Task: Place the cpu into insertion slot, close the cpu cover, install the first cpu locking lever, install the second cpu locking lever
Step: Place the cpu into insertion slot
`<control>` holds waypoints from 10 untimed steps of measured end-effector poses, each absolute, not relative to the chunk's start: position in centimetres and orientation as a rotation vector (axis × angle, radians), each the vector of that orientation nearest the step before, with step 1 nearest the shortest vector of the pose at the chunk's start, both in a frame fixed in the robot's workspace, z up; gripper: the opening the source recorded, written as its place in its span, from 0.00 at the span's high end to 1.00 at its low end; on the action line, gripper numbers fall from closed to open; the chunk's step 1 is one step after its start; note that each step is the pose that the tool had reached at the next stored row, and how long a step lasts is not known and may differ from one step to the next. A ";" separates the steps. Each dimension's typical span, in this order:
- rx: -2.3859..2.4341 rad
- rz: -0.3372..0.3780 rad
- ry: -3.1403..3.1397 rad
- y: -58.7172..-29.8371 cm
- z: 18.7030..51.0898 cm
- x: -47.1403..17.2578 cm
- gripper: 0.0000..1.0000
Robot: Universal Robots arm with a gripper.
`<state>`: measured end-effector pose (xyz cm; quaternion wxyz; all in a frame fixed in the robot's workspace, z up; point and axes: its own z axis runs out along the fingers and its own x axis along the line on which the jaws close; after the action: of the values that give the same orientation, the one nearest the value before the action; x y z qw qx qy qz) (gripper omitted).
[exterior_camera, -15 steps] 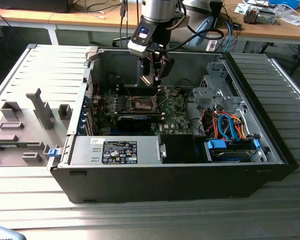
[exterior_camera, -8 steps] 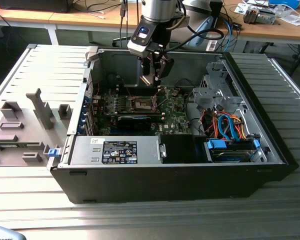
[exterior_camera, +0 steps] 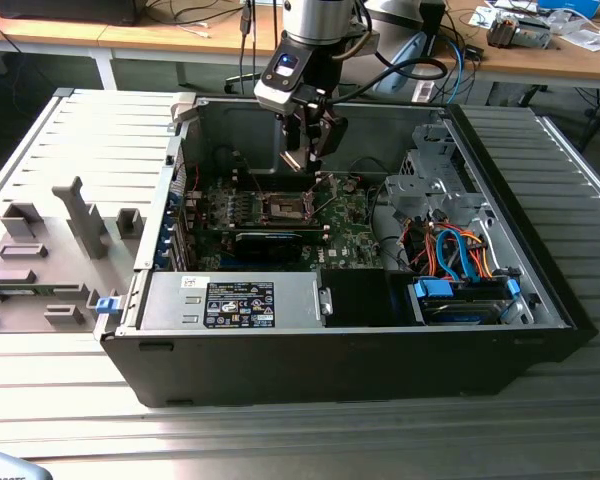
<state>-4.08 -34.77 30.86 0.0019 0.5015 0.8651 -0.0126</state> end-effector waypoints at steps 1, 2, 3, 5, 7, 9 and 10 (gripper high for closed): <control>1.575 -0.040 2.714 -34.8 30.9 -4.1 0.45; 1.577 -0.040 2.712 -34.8 30.9 -4.1 0.45; 1.579 -0.040 2.711 -34.8 30.9 -4.1 0.45; 1.583 -0.040 2.709 -34.8 30.9 -4.1 0.45; 1.587 -0.040 2.706 -34.8 30.9 -4.1 0.45; 1.591 -0.040 2.704 -34.8 30.8 -4.1 0.45; 1.592 -0.040 2.704 -34.8 30.8 -4.1 0.45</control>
<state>-4.08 -34.77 30.85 0.0020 0.5073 0.8617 -0.0128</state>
